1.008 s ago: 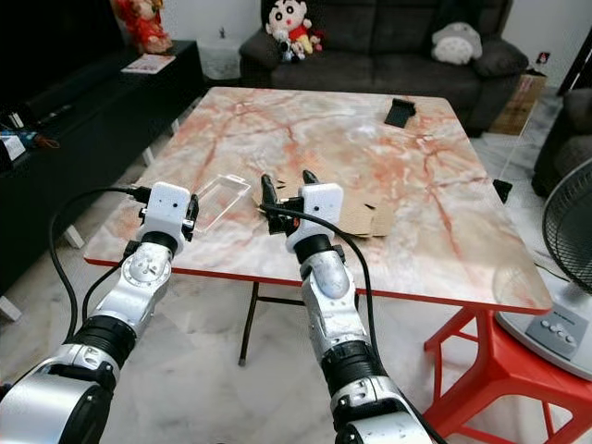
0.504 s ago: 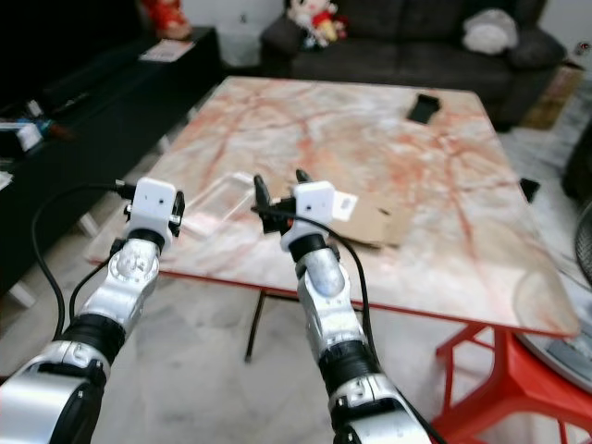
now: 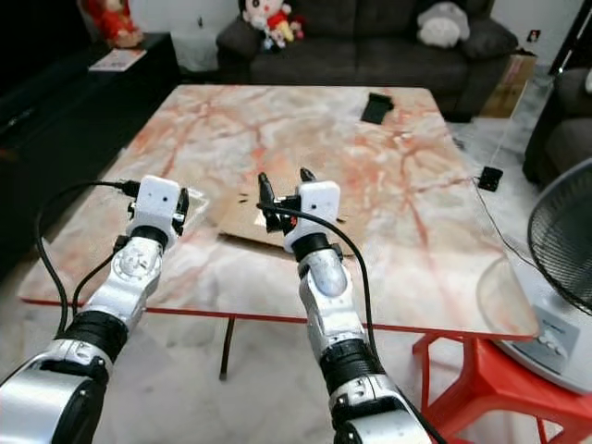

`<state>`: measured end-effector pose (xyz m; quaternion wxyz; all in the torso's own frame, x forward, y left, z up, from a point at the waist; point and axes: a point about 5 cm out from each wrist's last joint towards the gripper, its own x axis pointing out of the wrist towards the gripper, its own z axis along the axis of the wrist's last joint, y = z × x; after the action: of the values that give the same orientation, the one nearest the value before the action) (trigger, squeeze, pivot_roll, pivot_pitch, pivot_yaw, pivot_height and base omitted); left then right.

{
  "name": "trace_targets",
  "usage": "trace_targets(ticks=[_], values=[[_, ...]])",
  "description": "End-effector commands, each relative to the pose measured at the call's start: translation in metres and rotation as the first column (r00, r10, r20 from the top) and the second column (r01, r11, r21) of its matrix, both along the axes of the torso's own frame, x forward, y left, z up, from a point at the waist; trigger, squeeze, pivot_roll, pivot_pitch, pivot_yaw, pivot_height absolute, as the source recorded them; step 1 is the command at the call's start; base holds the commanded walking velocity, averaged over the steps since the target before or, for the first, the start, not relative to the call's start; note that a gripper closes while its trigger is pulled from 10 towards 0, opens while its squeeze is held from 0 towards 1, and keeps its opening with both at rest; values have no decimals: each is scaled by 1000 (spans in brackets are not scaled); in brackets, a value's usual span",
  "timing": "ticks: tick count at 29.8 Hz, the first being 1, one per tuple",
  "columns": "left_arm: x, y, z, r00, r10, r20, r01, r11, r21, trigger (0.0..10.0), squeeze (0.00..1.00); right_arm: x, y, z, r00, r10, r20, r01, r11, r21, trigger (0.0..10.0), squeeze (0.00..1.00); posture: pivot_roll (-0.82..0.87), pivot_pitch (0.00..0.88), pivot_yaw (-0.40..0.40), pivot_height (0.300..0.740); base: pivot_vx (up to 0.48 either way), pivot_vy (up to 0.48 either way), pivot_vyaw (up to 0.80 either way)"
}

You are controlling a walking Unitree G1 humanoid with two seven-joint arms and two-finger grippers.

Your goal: Picking trash to rubbish bin

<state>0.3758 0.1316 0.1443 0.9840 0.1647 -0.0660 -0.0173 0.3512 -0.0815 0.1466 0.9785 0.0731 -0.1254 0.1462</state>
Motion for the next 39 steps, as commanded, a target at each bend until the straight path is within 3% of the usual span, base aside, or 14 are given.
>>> trace_targets(ticks=[1, 9, 11, 22, 26, 39], values=[[1, 15, 3, 999, 35, 10, -35, 999, 16, 10000, 0, 0, 13, 8, 999, 35, 21, -35, 999, 8, 10000, 0, -32, 15, 7, 740, 285, 0, 0], [1, 17, 3, 999, 41, 12, -41, 999, 16, 10000, 0, -1, 16, 10, 998, 54, 45, -53, 999, -10, 10000, 0, -28, 16, 5, 740, 285, 0, 462], [0, 17, 3, 999, 43, 12, -43, 999, 14, 10000, 0, 0, 15, 8, 999, 43, 23, -44, 999, 29, 10000, 0, -28, 16, 5, 740, 142, 0, 0], [0, 21, 2, 998, 57, 3, -57, 998, 18, 10000, 0, 0, 14, 8, 999, 42, 24, -43, 999, 16, 10000, 0, -30, 15, 7, 740, 265, 0, 0], [0, 27, 1, 997, 74, -5, -74, 997, 23, 10000, 0, 0, 14, 7, 999, 43, 18, -44, 999, 21, 10000, 0, -30, 15, 7, 740, 0, 317, 0], [0, 24, 1, 998, 65, -7, -65, 998, 21, 10000, 0, 0, 13, 7, 999, 42, 15, -42, 999, 20, 10000, 0, -30, 14, 7, 740, 0, 345, 0]])
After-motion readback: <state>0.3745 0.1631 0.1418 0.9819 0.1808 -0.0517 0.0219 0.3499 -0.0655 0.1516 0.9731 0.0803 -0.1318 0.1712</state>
